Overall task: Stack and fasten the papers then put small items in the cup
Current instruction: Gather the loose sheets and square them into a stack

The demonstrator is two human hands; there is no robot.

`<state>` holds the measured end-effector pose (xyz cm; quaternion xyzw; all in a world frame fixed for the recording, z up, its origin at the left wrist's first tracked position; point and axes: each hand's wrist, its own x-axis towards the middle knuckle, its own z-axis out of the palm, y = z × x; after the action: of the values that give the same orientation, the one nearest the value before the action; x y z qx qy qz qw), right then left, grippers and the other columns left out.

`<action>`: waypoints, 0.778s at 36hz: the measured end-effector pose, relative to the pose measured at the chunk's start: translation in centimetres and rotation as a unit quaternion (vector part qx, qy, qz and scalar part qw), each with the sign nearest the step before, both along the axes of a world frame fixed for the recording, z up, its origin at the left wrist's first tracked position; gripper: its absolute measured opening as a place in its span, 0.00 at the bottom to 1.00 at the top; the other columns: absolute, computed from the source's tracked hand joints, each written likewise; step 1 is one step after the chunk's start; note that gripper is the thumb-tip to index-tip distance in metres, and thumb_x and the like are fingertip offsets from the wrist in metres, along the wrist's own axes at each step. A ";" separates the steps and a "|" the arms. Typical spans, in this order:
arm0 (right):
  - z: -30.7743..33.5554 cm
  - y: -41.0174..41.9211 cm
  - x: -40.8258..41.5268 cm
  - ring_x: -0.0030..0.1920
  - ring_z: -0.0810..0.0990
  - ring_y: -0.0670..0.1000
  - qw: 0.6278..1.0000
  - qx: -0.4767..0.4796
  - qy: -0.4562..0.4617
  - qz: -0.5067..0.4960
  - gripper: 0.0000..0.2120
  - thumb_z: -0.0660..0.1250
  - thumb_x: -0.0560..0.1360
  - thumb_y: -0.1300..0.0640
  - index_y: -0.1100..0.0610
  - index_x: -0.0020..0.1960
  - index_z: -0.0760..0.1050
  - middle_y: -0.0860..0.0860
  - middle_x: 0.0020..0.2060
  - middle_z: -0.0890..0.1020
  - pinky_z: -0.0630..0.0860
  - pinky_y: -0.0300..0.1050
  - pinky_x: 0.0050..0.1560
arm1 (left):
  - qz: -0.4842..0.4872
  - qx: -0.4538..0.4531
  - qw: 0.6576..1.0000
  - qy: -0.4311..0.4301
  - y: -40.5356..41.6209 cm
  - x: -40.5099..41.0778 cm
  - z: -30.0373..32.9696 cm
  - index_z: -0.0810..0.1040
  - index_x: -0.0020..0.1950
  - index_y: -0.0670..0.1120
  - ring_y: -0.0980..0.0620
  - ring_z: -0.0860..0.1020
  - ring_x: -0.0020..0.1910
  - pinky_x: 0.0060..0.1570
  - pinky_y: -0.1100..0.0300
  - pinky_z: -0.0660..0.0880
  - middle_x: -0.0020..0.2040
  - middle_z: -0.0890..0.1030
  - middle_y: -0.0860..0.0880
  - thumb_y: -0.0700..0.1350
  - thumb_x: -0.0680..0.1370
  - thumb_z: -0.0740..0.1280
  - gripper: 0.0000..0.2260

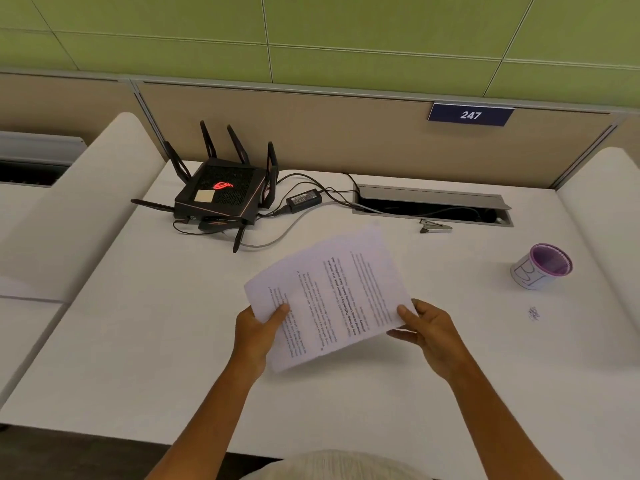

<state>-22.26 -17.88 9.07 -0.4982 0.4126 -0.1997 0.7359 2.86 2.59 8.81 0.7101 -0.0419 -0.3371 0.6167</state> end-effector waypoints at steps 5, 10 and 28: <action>0.6 2.2 1.6 0.64 0.83 0.64 0.994 0.054 -0.081 -0.038 0.23 0.71 0.78 0.56 0.60 0.71 0.77 0.61 0.64 0.84 0.79 0.67 0.64 | 0.043 -0.054 0.994 0.081 0.3 -1.5 0.3 0.83 0.59 0.53 0.51 0.84 0.55 0.46 0.56 0.80 0.55 0.87 0.53 0.41 0.78 0.77 0.12; 0.7 5.1 4.2 0.61 0.85 0.61 0.993 0.036 -0.073 -0.082 0.16 0.71 0.81 0.61 0.58 0.68 0.80 0.59 0.61 0.86 0.82 0.64 0.61 | 0.090 -0.088 0.980 0.156 0.3 -3.4 -0.3 0.84 0.64 0.49 0.47 0.84 0.60 0.57 0.49 0.81 0.59 0.88 0.49 0.41 0.77 0.78 0.17; 2.6 3.1 3.6 0.53 0.89 0.52 0.993 -0.076 0.071 -0.059 0.11 0.71 0.81 0.61 0.53 0.62 0.83 0.49 0.54 0.89 0.86 0.57 0.55 | -0.070 -0.042 0.995 0.066 2.4 0.3 0.9 0.83 0.68 0.54 0.46 0.86 0.60 0.55 0.54 0.84 0.60 0.89 0.50 0.45 0.81 0.74 0.16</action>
<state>-18.64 -14.76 11.64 -0.5402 0.4761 -0.2380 0.6518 3.15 5.02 9.67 0.6554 -0.0647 -0.4232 0.6222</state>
